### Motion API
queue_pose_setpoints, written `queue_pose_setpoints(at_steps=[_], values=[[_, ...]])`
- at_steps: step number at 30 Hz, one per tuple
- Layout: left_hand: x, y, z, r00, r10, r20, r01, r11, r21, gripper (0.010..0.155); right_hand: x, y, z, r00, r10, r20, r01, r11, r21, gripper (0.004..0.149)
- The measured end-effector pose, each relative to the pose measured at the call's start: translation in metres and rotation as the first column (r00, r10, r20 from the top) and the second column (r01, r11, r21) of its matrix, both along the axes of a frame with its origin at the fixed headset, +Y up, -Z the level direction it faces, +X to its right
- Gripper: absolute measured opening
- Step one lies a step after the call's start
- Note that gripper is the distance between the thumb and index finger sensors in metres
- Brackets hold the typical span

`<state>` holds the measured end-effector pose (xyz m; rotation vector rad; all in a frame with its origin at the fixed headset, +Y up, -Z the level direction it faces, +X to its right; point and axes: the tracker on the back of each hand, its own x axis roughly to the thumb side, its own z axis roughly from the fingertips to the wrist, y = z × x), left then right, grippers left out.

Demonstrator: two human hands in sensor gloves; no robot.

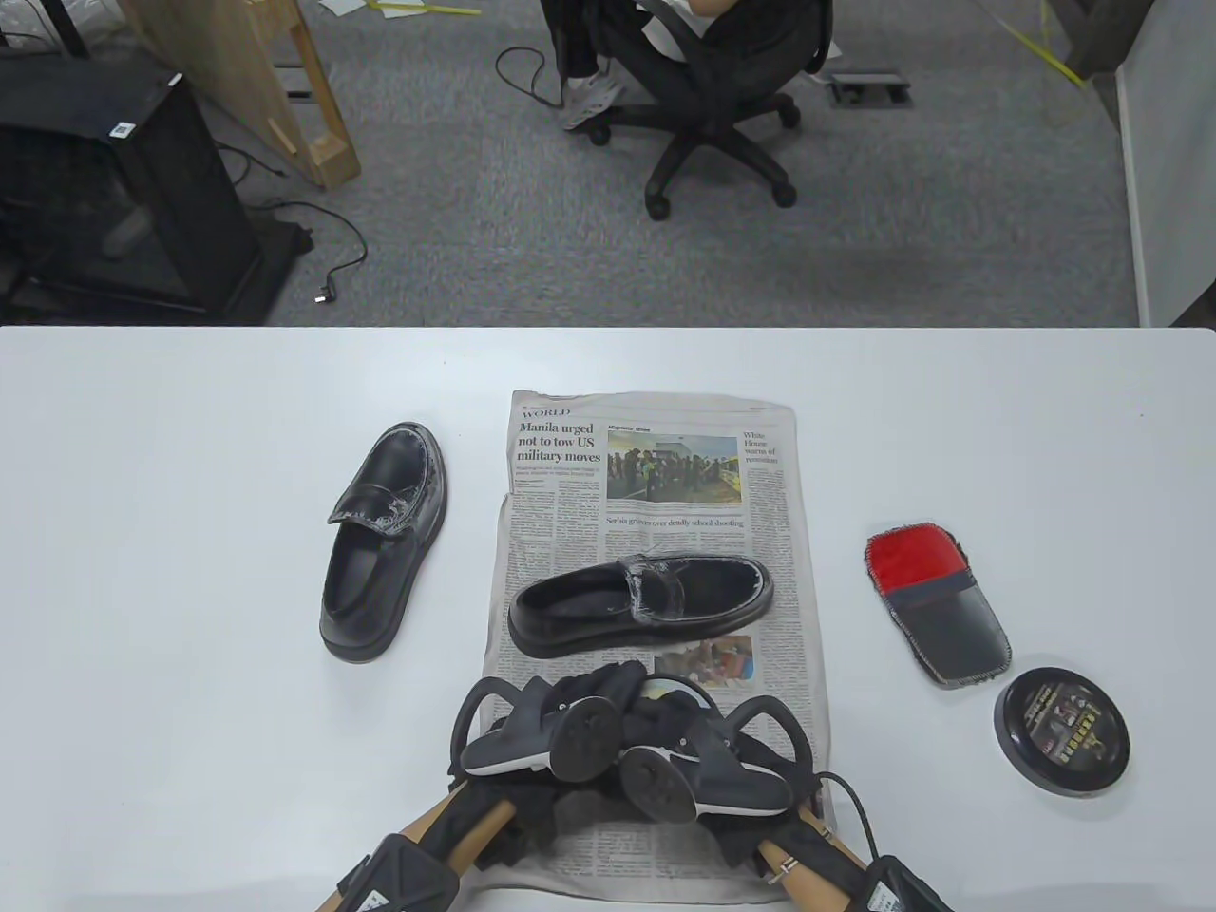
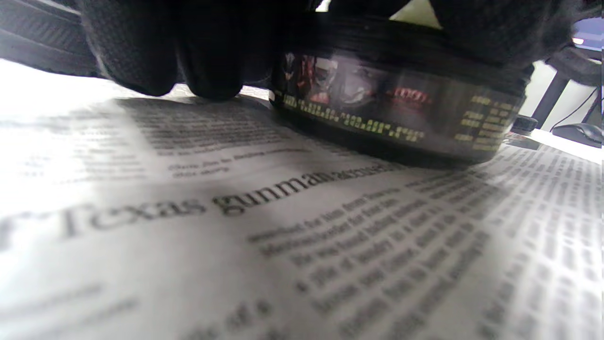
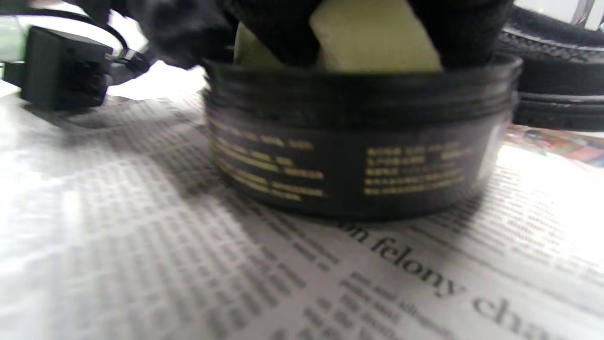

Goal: Dip and apply leather care cream with polishing sponge on shoes

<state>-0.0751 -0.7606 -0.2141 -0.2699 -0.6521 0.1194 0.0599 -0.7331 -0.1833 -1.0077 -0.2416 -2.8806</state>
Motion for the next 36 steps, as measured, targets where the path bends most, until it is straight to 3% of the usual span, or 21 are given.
queue_pose_setpoints(at_steps=[3,11,14,17,19,22,25,31,32,33,36], values=[[0.0,0.0,0.0,1.0,-0.005,0.002,0.005,1.0,0.004,0.112,-0.001,0.001,0.002,0.999,0.038,-0.005,-0.039,0.998,-0.054,0.044],[0.001,0.003,0.001,0.998,-0.044,0.035,0.044,0.999,-0.006,0.112,0.007,-0.003,0.001,0.997,-0.071,0.041,0.074,0.995,-0.074,0.044],[0.003,0.019,0.004,0.995,-0.076,0.066,0.071,0.995,0.076,0.104,0.011,0.005,0.001,0.995,-0.099,0.03,0.101,0.993,-0.061,0.045],[-0.002,0.048,0.007,1.0,0.013,0.027,-0.019,0.972,0.236,0.096,0.028,0.027,0.0,0.98,-0.189,0.059,0.189,0.982,0.015,0.046],[-0.007,0.065,0.004,0.995,0.092,-0.049,-0.068,0.926,0.372,0.091,0.047,0.045,-0.004,0.95,-0.288,0.125,0.27,0.953,0.139,0.046],[-0.009,0.074,-0.013,0.983,0.069,-0.173,0.021,0.881,0.472,0.091,0.073,0.055,-0.019,0.897,-0.367,0.245,0.271,0.897,0.35,0.046],[-0.007,0.064,-0.051,0.937,-0.109,-0.332,0.231,0.906,0.355,0.098,0.092,0.046,-0.046,0.864,-0.34,0.372,0.174,0.893,0.414,0.046],[-0.013,0.028,-0.087,0.876,-0.292,-0.384,0.368,0.919,0.14,0.104,0.087,0.016,-0.093,0.868,-0.244,0.433,0.108,0.943,0.314,0.045],[-0.015,0.024,-0.089,0.881,-0.274,-0.386,0.345,0.93,0.126,0.099,0.082,0.011,-0.098,0.873,-0.234,0.428,0.121,0.954,0.276,0.045],[-0.017,0.023,-0.089,0.901,-0.202,-0.385,0.289,0.94,0.183,0.096,0.074,0.006,-0.104,0.878,-0.208,0.431,0.115,0.966,0.232,0.044],[-0.018,0.021,-0.089,0.899,-0.21,-0.385,0.298,0.936,0.185,0.092,0.068,0.002,-0.11,0.888,-0.103,0.447,-0.026,0.962,0.273,0.041]])
